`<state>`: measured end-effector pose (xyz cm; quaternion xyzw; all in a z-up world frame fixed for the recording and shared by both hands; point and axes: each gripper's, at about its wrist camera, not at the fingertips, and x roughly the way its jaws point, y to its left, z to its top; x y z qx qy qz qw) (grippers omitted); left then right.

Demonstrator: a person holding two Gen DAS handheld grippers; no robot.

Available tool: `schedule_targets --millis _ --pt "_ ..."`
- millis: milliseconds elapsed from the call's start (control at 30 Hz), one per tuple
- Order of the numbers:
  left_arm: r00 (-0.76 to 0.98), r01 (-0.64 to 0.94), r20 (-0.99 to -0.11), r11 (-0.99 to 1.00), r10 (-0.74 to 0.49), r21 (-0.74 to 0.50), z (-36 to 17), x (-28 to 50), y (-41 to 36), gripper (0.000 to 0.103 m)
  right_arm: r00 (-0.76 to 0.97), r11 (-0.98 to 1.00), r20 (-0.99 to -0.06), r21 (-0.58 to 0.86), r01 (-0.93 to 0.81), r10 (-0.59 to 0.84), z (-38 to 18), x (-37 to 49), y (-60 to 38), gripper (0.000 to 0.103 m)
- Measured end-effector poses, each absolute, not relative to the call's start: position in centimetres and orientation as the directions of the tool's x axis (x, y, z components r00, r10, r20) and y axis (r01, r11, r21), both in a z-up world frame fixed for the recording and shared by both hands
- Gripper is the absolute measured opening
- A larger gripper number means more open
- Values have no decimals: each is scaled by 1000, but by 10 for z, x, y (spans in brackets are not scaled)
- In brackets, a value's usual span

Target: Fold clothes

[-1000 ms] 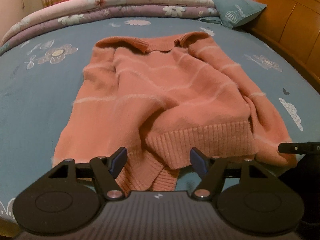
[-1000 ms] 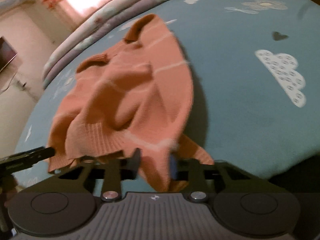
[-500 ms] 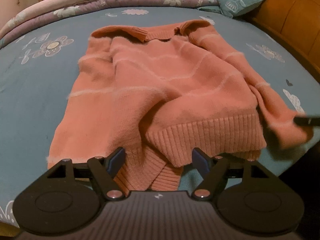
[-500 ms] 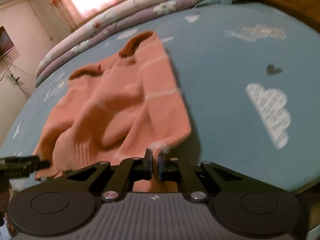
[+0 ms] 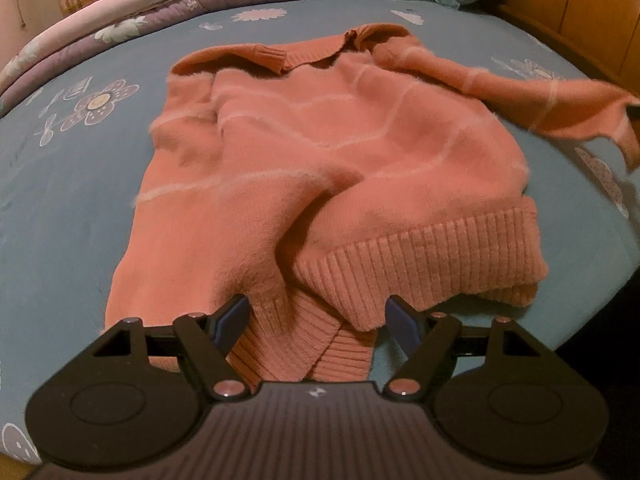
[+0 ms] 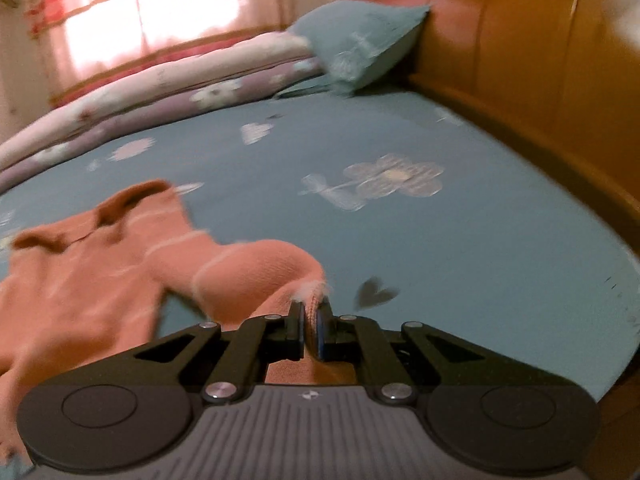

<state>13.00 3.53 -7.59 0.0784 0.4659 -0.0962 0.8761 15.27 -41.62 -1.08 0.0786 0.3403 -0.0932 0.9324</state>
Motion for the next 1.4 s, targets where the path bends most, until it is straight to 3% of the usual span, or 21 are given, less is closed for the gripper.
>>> schedule_targets --millis 500,600,700,733,867,1033,1200,1400 --pt "534 244 -844 964 -43 105 -76 141 25 76 654 930 -692 -71 360 -306 -43 218 -443 9" --pt "530 243 -847 965 -44 102 -77 142 26 76 642 930 -707 -66 361 -299 -48 221 -442 26" --pt "529 247 -847 963 -45 103 -78 143 27 76 648 930 -708 -33 366 -281 -46 218 -443 28" --pt "529 247 -847 964 -47 101 -78 144 27 76 651 929 -708 -17 369 -272 -43 216 -442 29" --pt "532 256 -845 962 -55 98 -80 144 26 79 692 936 -693 70 344 -203 -25 203 -428 50" --pt "548 258 -833 963 -77 81 -77 137 29 79 764 960 -641 162 228 -73 -2 180 -393 64" --pt "595 253 -797 965 -101 66 -61 121 41 79 737 968 -664 246 55 127 -9 154 -340 71" --pt "655 176 -755 979 -37 105 -37 110 83 78 647 978 -741 204 -37 179 -62 132 -271 72"
